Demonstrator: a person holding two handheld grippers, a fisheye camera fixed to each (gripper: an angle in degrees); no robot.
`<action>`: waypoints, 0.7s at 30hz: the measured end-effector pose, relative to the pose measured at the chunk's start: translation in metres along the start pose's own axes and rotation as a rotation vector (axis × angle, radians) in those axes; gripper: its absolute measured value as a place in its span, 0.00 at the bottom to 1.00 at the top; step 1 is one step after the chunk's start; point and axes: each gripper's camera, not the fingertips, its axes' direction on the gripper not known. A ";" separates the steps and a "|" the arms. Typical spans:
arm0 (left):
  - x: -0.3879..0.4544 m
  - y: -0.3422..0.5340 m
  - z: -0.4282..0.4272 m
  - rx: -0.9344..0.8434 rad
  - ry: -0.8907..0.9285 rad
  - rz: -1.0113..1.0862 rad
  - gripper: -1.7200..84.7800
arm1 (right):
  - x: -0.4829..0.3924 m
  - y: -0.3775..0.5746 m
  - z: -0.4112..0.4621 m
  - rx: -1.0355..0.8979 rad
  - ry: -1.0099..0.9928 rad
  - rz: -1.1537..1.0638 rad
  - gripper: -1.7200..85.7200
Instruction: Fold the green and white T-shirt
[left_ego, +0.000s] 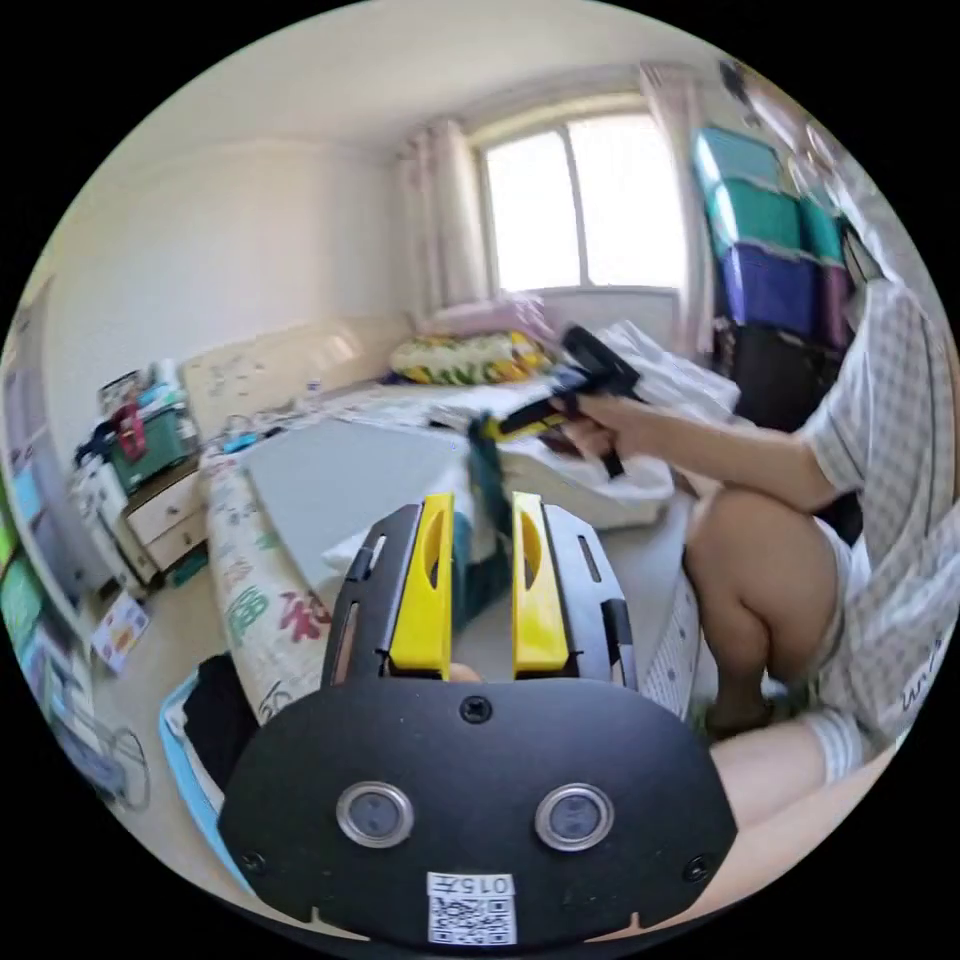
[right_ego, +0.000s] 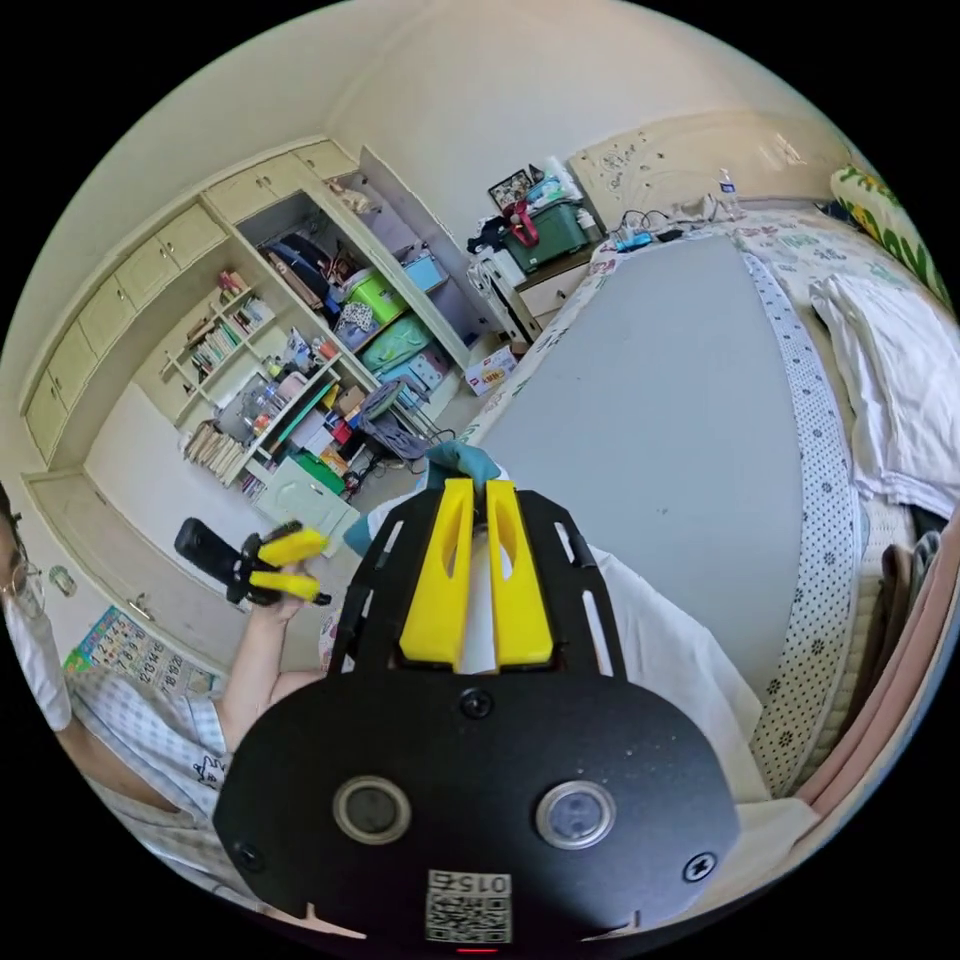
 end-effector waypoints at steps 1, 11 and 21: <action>0.006 -0.002 0.010 -0.043 0.014 0.025 0.13 | 0.008 0.004 -0.002 0.006 -0.013 0.012 0.04; 0.025 0.018 0.092 -0.388 -0.004 -0.096 0.13 | 0.088 0.066 -0.026 0.040 -0.063 0.044 0.03; 0.045 0.037 0.107 -0.465 0.076 -0.205 0.07 | 0.147 0.129 -0.057 0.037 -0.064 0.048 0.03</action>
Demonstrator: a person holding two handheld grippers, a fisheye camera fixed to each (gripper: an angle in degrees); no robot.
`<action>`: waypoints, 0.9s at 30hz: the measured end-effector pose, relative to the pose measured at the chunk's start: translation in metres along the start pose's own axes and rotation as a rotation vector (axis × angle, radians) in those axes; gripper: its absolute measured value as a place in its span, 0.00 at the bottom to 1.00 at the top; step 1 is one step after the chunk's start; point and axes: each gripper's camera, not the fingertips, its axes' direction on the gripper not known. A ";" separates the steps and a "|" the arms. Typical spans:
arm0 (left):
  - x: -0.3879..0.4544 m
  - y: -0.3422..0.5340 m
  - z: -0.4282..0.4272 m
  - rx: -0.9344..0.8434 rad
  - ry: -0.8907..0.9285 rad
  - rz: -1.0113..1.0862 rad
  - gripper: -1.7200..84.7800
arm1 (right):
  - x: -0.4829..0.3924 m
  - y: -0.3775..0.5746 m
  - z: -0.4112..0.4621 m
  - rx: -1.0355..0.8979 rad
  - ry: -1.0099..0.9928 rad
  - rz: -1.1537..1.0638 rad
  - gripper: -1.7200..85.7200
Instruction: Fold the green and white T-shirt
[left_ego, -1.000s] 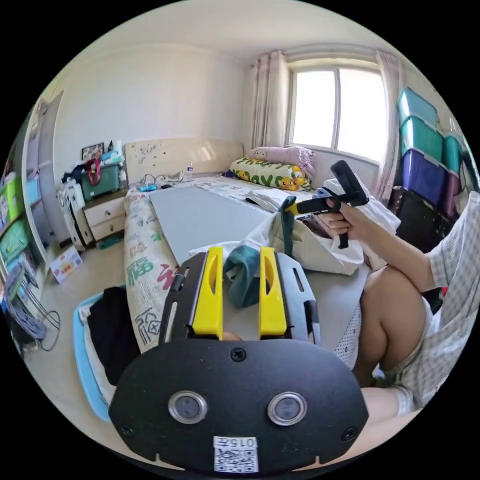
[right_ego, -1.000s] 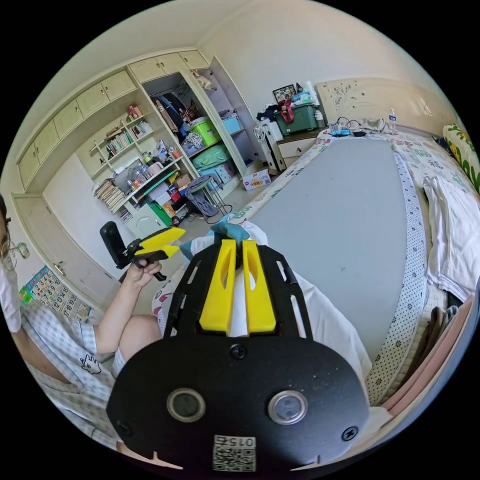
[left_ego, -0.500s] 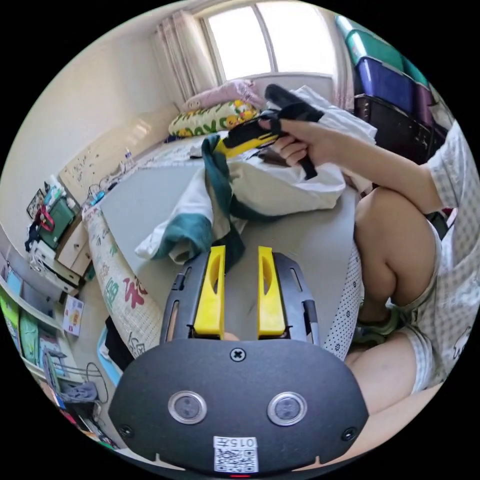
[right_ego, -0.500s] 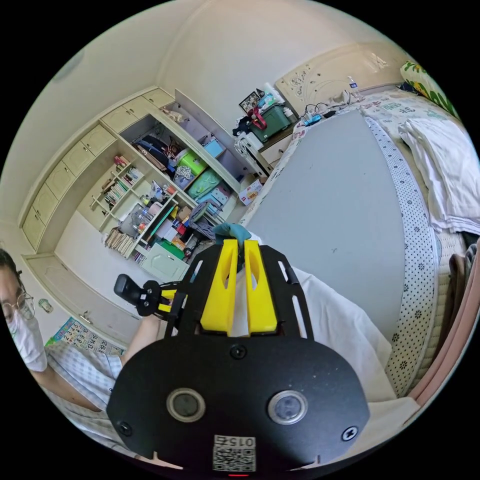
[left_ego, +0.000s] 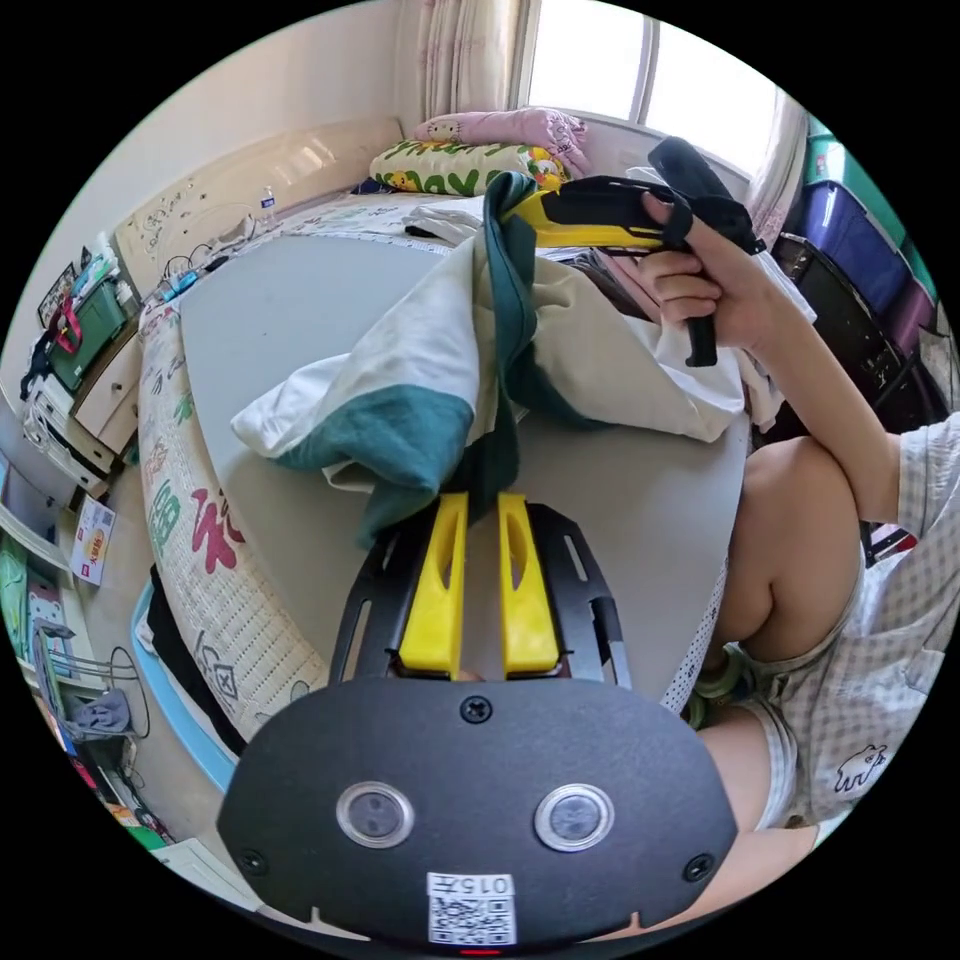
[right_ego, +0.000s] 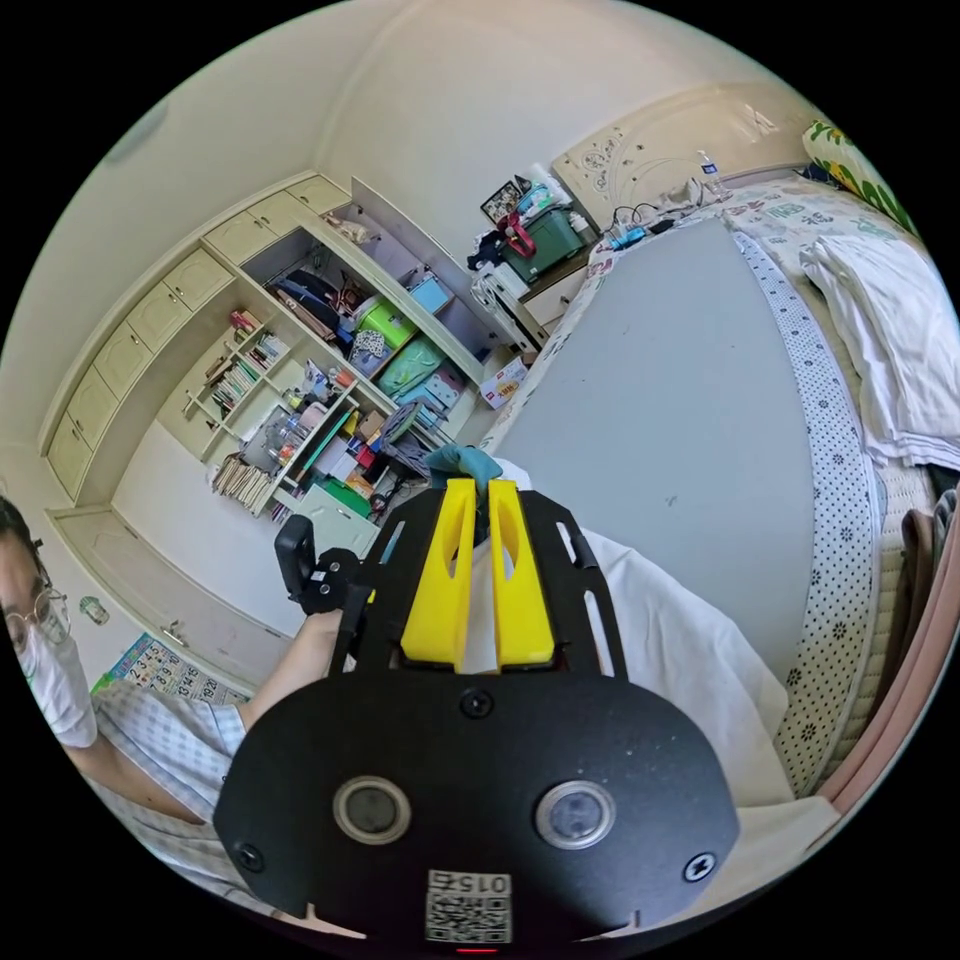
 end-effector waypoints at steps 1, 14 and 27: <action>0.001 0.002 0.000 0.001 -0.001 -0.001 0.06 | 0.003 0.004 -0.003 0.002 0.002 -0.001 0.03; 0.053 0.132 -0.191 0.928 0.023 -0.541 0.02 | -0.136 0.131 -0.213 0.352 0.170 -0.220 0.03; 0.265 0.177 -0.420 1.605 -0.111 -0.342 0.01 | -0.352 0.258 -0.484 1.021 -0.028 -0.442 0.02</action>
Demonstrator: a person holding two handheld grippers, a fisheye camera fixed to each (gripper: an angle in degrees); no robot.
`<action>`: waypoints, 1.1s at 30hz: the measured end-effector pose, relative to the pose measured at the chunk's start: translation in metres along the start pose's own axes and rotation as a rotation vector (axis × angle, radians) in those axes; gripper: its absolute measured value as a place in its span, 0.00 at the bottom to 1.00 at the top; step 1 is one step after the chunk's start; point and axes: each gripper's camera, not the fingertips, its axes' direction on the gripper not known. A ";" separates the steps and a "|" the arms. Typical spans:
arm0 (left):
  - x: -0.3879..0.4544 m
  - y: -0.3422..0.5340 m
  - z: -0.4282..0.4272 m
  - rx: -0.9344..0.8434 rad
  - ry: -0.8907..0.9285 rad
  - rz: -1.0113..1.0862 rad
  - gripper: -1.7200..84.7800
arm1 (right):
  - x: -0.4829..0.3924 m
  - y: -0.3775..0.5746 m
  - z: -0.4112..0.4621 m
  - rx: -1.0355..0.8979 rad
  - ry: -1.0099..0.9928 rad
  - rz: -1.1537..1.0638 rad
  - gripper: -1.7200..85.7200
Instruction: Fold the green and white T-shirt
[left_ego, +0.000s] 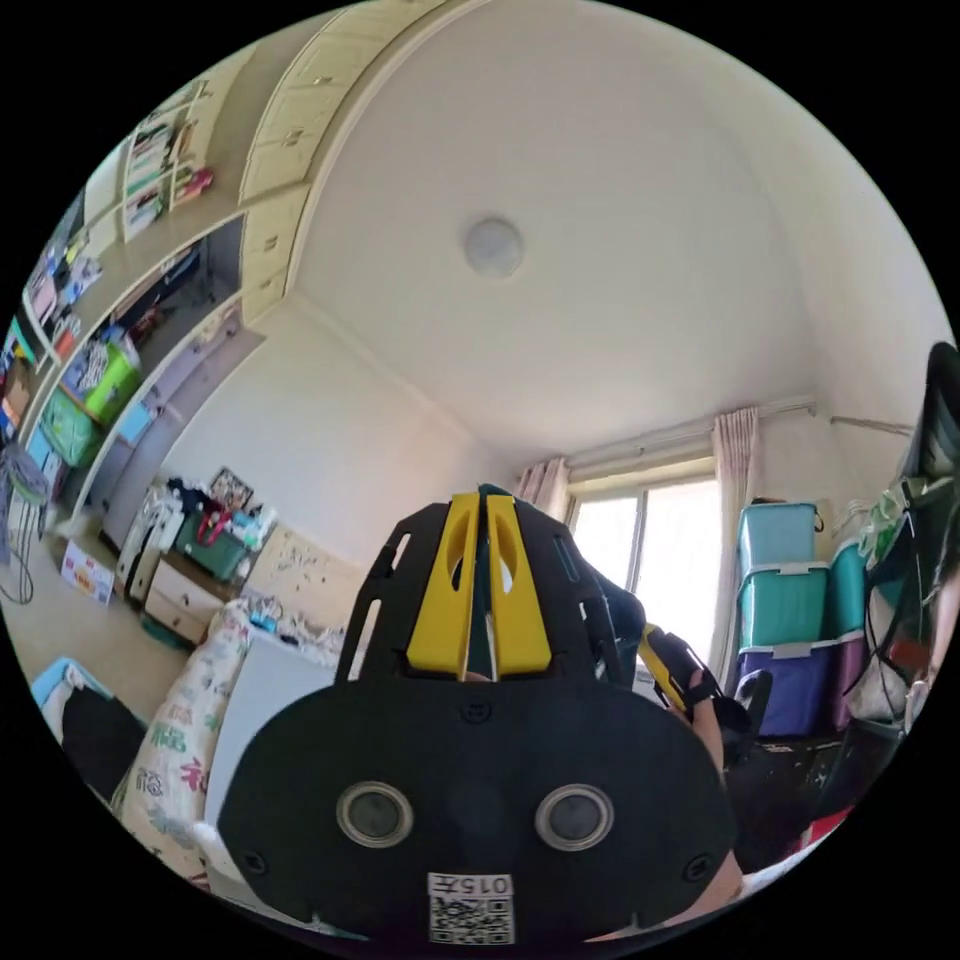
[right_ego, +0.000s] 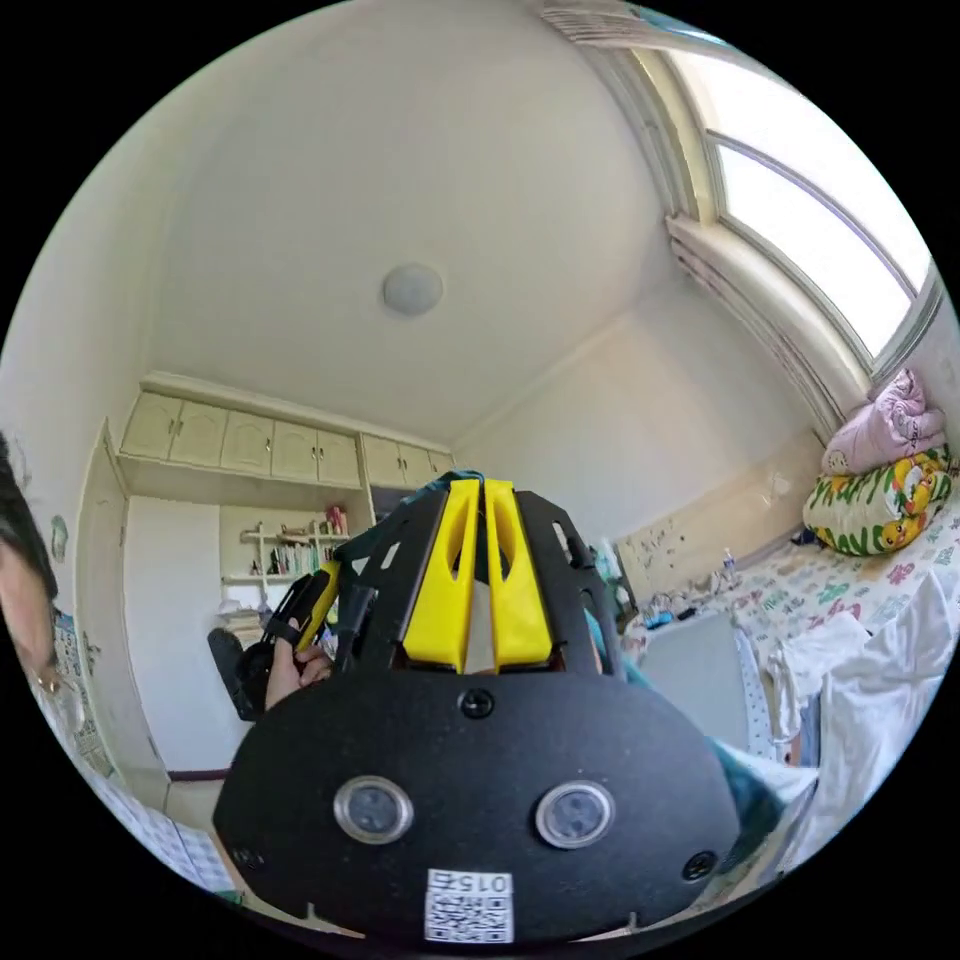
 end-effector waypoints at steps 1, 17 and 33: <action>0.008 -0.005 -0.006 0.026 0.008 0.016 0.01 | -0.005 -0.005 -0.006 0.025 -0.016 -0.004 0.02; 0.051 -0.051 -0.008 0.289 -0.164 0.507 0.01 | -0.030 -0.021 0.078 0.216 0.109 -0.454 0.02; -0.346 0.118 0.295 -0.661 -0.561 0.125 0.10 | 0.463 0.173 0.544 -0.747 0.235 0.064 0.09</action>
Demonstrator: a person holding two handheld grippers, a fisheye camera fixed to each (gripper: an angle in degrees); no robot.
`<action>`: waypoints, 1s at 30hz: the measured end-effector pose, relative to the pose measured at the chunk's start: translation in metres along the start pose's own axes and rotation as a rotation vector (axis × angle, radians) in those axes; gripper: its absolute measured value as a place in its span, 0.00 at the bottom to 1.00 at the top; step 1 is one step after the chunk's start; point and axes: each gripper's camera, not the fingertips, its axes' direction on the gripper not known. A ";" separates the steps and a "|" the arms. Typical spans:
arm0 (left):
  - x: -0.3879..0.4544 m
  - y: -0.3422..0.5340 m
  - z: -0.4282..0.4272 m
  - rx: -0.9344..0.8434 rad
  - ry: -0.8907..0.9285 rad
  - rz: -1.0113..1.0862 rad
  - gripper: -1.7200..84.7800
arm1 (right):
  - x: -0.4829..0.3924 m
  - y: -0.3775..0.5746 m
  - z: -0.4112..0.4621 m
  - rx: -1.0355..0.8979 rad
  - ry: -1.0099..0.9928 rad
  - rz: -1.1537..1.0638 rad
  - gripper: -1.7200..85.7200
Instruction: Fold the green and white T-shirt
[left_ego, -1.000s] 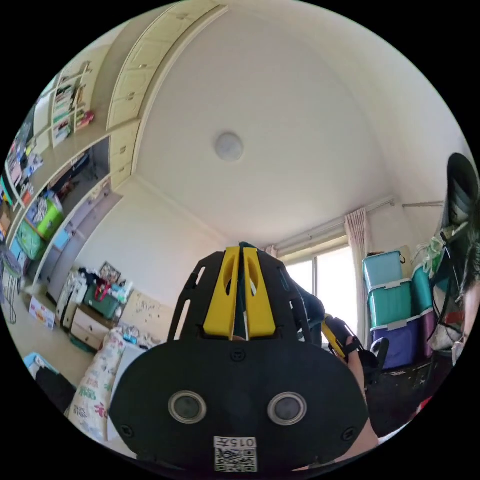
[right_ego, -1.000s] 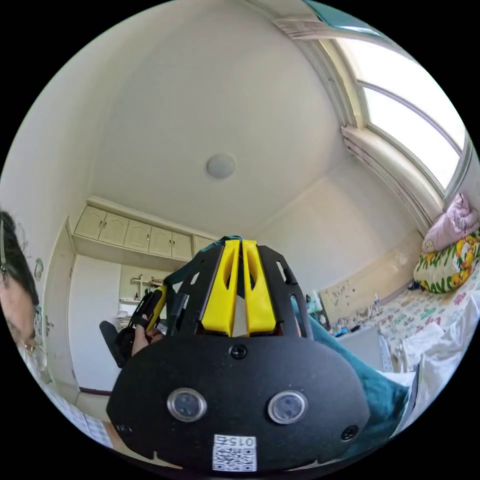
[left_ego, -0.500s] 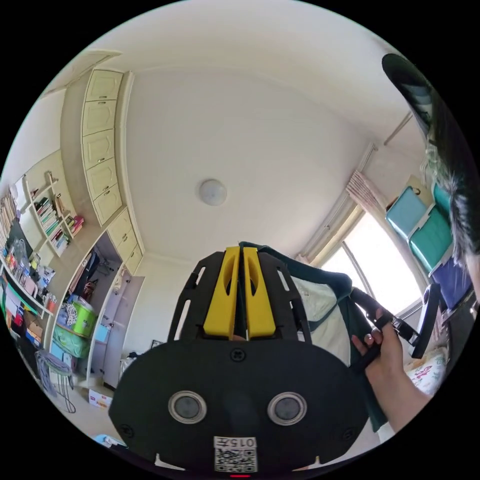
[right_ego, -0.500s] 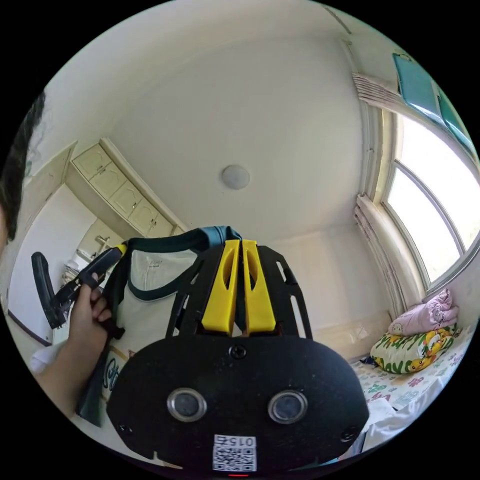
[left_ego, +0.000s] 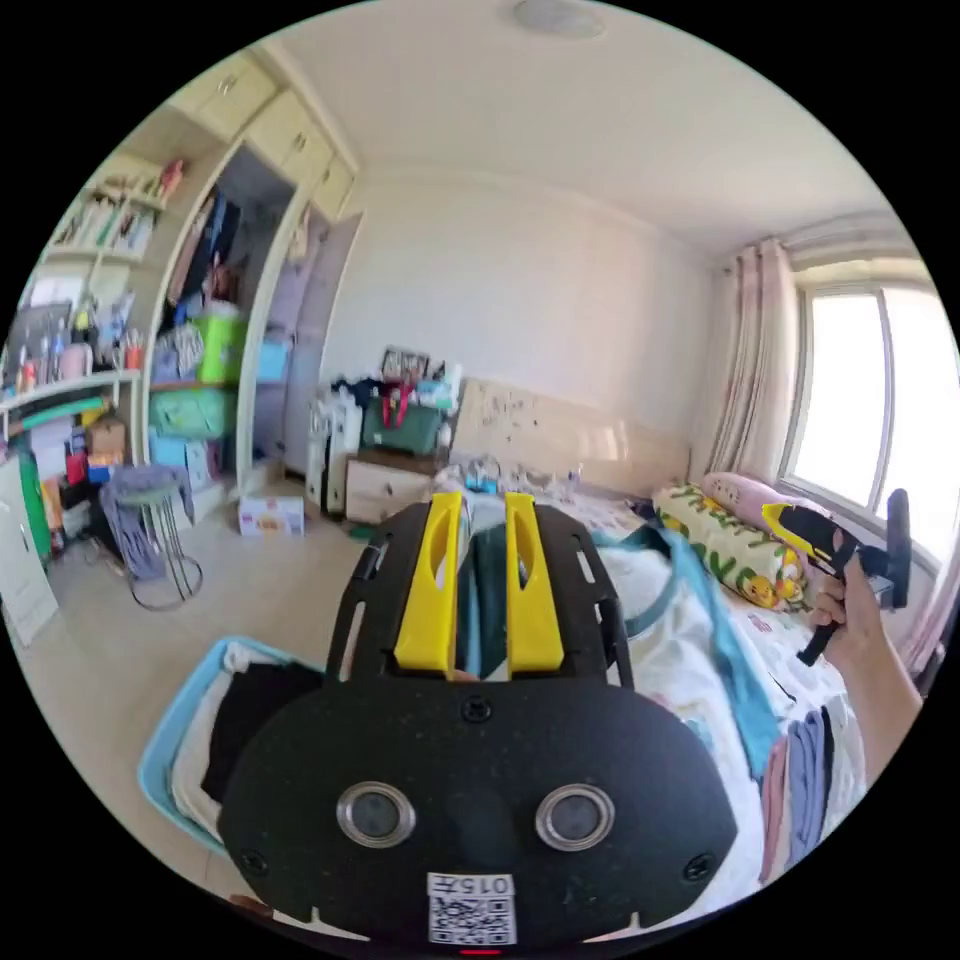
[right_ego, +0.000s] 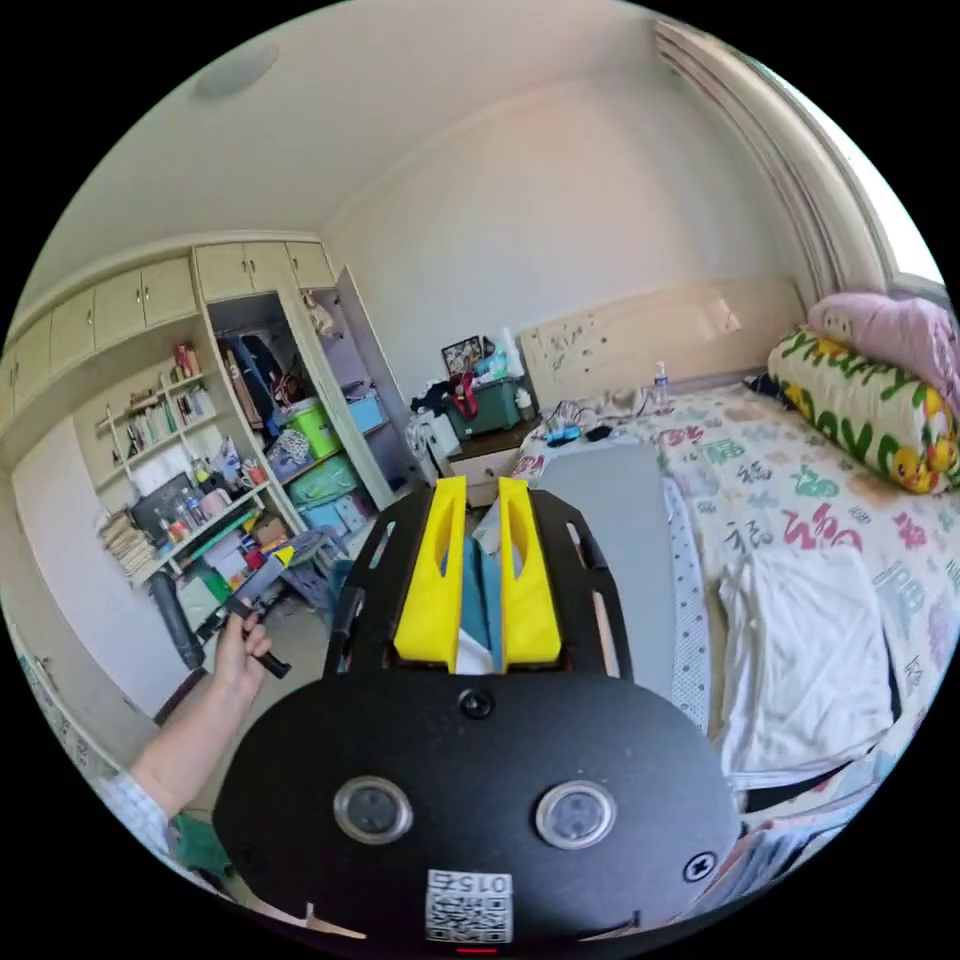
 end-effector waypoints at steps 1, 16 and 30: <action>-0.008 0.006 0.003 -0.013 0.048 0.019 0.11 | 0.009 0.006 0.009 -0.033 -0.016 -0.026 0.09; 0.033 0.081 0.057 -0.869 0.482 0.420 0.20 | 0.057 0.105 0.269 -0.965 0.290 -0.325 0.18; -0.100 -0.089 0.059 -0.477 -0.185 0.068 0.02 | 0.118 -0.022 0.247 -0.644 0.503 0.029 0.02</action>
